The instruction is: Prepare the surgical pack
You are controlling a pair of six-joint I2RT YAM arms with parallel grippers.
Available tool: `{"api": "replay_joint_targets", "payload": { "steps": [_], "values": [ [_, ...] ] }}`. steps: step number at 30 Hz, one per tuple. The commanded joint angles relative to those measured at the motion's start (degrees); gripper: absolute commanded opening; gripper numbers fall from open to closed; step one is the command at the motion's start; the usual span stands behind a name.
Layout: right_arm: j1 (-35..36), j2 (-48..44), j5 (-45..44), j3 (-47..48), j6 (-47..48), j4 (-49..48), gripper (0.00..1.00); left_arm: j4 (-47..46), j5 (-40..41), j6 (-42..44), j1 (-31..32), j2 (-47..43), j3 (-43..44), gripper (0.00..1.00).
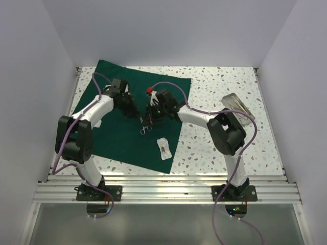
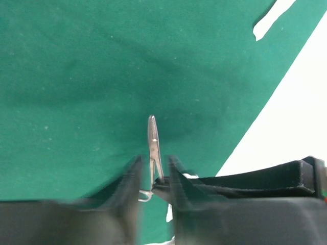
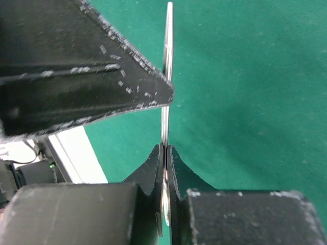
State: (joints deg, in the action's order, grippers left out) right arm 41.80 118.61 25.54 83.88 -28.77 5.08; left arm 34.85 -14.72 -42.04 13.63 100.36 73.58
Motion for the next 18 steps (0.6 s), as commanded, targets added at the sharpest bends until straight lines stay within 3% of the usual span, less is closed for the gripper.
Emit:
{"api": "replay_joint_targets", "payload": {
  "steps": [1, 4, 9, 15, 18],
  "values": [
    [-0.49, -3.19, -1.09, 0.42, 2.74, 0.45, 0.00, -2.07, 1.78, 2.74, 0.44, -4.38, 2.52, 0.35],
    [-3.65, -6.01, -6.01, -0.21, 7.48, 9.39, 0.00, -0.23, 6.53, 6.86, 0.26, -6.31, 4.02, 0.42],
    [-13.13, -14.01, -27.78, 0.15, 24.80, 27.42, 0.00, 0.22, 9.45, 11.27, 0.00, -8.51, 3.76, 0.45],
    [-25.44, -17.79, -51.25, -2.31, 42.12, 31.57, 0.00, 1.80, 7.78, 14.27, 0.00, -7.72, 1.48, 0.44],
    [-31.07, -18.32, -56.11, -4.86, 47.49, 28.24, 0.00, 2.50, 6.64, 14.97, 0.00, -7.90, 0.95, 0.43]
  ]
}}
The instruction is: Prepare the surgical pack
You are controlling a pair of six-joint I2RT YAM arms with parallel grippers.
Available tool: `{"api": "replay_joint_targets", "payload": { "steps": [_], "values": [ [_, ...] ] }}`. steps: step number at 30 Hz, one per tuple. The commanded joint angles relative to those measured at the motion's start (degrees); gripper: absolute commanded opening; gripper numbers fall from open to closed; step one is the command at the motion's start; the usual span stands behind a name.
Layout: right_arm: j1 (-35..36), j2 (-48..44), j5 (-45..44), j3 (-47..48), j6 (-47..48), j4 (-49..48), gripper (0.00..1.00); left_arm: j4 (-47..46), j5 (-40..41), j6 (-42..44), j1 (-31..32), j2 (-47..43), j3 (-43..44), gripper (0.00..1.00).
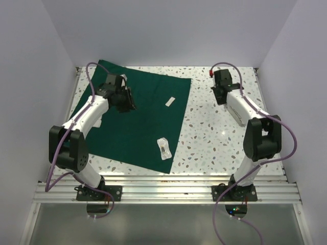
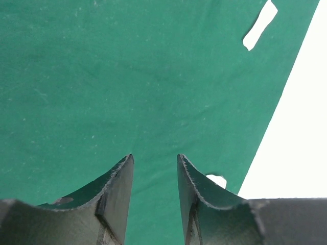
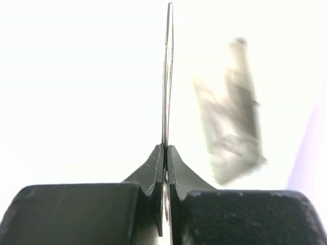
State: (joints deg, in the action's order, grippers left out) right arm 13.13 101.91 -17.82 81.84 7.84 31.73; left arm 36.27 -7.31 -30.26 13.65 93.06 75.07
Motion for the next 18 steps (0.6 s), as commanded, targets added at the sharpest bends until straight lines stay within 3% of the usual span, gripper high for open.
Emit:
{"api": "replay_joint_targets", "payload": {
  "steps": [1, 8, 18],
  "values": [
    [-3.62, -0.84, -13.63, -3.18, 11.67, 1.41, 0.00, 1.43, -0.86, 3.71, -0.03, -0.59, -0.28, 0.42],
    [-5.92, 7.67, -21.00, -1.35, 20.53, -1.57, 0.00, 1.43, 0.02, 5.04, -0.03, -0.42, -0.89, 0.41],
    [-7.15, 15.24, -26.73, 3.41, 24.68, -2.54, 0.00, 0.73, 0.28, 6.44, -2.13, -1.65, -4.49, 0.41]
  ]
}}
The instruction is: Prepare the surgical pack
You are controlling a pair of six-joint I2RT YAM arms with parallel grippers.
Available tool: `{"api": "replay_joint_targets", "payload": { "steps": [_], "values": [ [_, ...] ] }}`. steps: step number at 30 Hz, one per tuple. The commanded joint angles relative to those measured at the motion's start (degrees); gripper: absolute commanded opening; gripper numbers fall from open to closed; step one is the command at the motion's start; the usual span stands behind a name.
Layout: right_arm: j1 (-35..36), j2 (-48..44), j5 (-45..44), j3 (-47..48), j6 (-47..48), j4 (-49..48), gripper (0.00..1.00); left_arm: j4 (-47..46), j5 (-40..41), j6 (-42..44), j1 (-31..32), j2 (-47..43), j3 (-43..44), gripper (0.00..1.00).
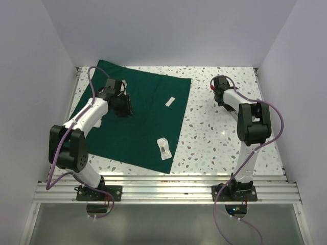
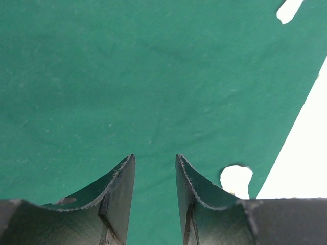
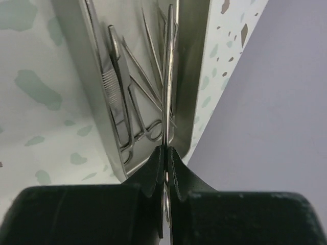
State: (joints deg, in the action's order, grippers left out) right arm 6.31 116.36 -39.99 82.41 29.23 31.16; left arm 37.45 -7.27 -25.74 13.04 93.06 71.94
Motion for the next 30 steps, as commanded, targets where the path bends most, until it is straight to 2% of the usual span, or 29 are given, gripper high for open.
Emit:
{"api": "replay_joint_targets", "payload": {
  "steps": [1, 12, 21, 23, 26, 27, 30],
  "values": [
    [-0.24, 1.24, -5.10, 2.93, 3.89, -2.15, 0.00, -0.62, 0.15, 1.92, -1.87, -1.74, -1.63, 0.41],
    [-0.94, 5.90, -9.84, 3.55, 7.24, -5.67, 0.00, -0.98, -0.82, 2.01, -3.63, -0.42, -1.89, 0.40],
    [-1.47, 6.95, -10.90, 2.93, 7.94, -7.25, 0.04, -0.80, -0.82, 1.39, -3.90, 0.02, -1.63, 0.39],
    [-1.47, 7.13, -10.38, 3.10, 7.16, -6.82, 0.09, -0.80, -0.91, 1.13, -3.90, 0.11, -1.80, 0.40],
    [-1.56, 6.35, -6.44, 5.12, 1.72, -2.34, 0.23, -0.80, -0.99, 0.87, -3.90, -0.07, -2.15, 0.39],
    [-1.56, 5.99, -4.85, 6.43, -2.12, -0.68, 0.33, -0.89, -1.26, 0.78, -3.90, -0.24, -2.24, 0.39],
    [-1.38, 3.97, 0.25, 7.67, -8.90, 4.43, 0.45, -1.33, -1.87, 0.34, -3.90, -0.42, -2.77, 0.39]
  ]
}}
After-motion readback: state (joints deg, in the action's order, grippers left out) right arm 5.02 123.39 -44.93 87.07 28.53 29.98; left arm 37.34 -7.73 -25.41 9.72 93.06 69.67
